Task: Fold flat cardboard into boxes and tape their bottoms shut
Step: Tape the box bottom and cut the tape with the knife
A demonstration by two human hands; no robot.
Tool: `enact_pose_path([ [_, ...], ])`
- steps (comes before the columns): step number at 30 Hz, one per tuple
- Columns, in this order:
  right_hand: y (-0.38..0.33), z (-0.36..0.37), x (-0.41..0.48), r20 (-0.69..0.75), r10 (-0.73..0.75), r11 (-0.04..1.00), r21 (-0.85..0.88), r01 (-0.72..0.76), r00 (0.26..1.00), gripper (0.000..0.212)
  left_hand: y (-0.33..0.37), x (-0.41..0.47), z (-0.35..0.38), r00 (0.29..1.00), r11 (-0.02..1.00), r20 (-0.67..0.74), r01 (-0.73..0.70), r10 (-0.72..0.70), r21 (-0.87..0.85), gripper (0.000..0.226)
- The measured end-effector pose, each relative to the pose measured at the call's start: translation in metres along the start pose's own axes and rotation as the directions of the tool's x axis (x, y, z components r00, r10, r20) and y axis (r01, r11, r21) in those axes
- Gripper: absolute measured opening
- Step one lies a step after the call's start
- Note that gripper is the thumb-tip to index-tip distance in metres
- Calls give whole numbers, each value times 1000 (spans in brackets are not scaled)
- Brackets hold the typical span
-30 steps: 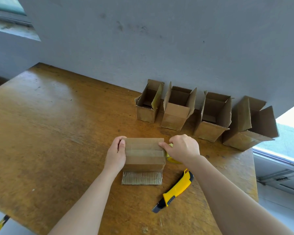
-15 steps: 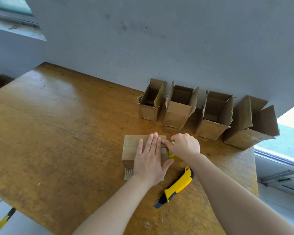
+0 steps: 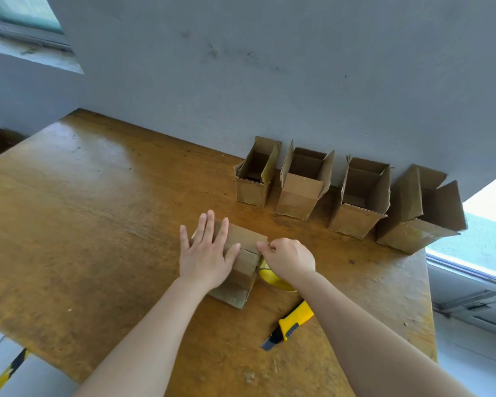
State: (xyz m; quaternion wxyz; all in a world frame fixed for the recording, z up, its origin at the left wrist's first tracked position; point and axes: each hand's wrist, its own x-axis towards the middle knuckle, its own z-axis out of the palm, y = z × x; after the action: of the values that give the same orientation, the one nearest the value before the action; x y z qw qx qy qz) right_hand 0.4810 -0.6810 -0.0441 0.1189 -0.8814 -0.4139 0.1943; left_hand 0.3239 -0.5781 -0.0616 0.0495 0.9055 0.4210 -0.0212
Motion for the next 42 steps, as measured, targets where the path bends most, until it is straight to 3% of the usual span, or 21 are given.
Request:
enact_pose_path([
  [2,-13,6,-1,78,-21,995,104,13,997,46,-3,3,-2,999,999,-38,32,-32,-4,57],
  [4,-24,13,-4,175,-59,975,219,20,983,40,-2,0,-1,993,999,-114,-9,3,-46,53],
  [6,-33,16,-9,234,-78,946,324,-2,969,31,-6,-1,3,993,990,-105,-65,53,-122,54],
  [9,-37,10,-15,350,-114,817,565,-113,930,20,-21,4,3,996,989,-38,-83,79,-125,62],
  [12,-33,12,-23,393,-197,709,690,-146,898,21,-35,13,3,994,991,-12,-106,105,-80,62],
  [17,-30,23,-25,426,-210,748,650,-136,880,40,-48,21,2,985,984,29,-167,169,-63,60],
  [20,-30,31,-22,489,-105,842,507,-184,866,44,-50,22,1,983,982,35,-177,180,-64,59],
  [23,-37,38,-17,526,15,829,469,-306,850,47,-52,22,1,982,981,33,-181,184,-68,60],
  [33,-61,50,1,424,199,844,384,-375,883,42,-40,23,-4,986,987,56,-154,157,-43,91],
  [38,-62,51,1,380,126,922,297,-250,916,49,-29,22,2,989,987,7,-150,150,49,88],
  [42,-52,42,-3,518,-28,844,470,-257,855,38,-25,27,0,991,991,17,-134,134,28,91],
])
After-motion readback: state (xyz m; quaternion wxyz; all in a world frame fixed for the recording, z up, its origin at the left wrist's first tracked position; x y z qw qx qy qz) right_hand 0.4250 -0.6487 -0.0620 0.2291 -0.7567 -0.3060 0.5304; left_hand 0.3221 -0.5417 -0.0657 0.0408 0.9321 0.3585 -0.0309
